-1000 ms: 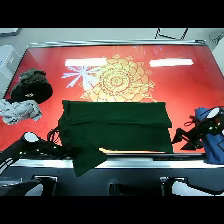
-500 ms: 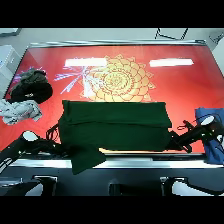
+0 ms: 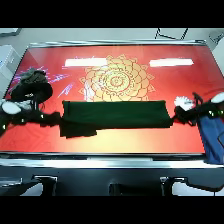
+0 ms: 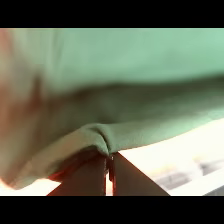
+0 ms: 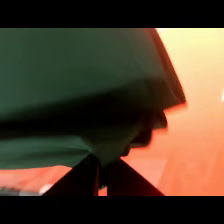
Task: Fold the clothes and pants, and hang the long-sleeved shirts on hangers.
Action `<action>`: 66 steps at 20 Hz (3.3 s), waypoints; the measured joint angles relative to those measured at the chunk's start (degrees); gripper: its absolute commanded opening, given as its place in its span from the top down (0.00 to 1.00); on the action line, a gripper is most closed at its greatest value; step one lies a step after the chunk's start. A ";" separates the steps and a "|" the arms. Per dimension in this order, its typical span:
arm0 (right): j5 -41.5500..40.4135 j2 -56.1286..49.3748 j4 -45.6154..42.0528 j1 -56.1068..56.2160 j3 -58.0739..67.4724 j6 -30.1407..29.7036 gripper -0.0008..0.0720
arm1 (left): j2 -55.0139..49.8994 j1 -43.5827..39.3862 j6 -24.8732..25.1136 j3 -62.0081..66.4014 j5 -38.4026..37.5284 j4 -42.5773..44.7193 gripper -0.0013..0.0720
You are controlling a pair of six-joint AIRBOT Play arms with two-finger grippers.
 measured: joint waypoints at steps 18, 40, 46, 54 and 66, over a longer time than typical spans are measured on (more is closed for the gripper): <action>3.87 -20.02 1.44 -2.08 19.58 4.72 0.01 | -27.17 2.93 -0.70 28.35 -9.16 -4.98 0.22; 1.42 -5.99 17.31 7.56 19.12 -1.42 0.93 | -27.04 -25.64 -5.64 28.48 13.35 -7.04 0.92; 3.08 8.33 20.74 13.33 19.12 1.36 0.93 | -36.50 -36.72 -8.94 28.46 23.21 -21.88 0.93; 2.56 14.40 20.70 19.04 19.12 10.29 0.93 | -41.44 -49.86 -5.14 30.67 42.18 -45.31 0.96; -17.51 -8.66 33.40 39.74 19.12 7.26 0.78 | -10.25 -10.88 -12.31 31.19 14.19 6.78 0.95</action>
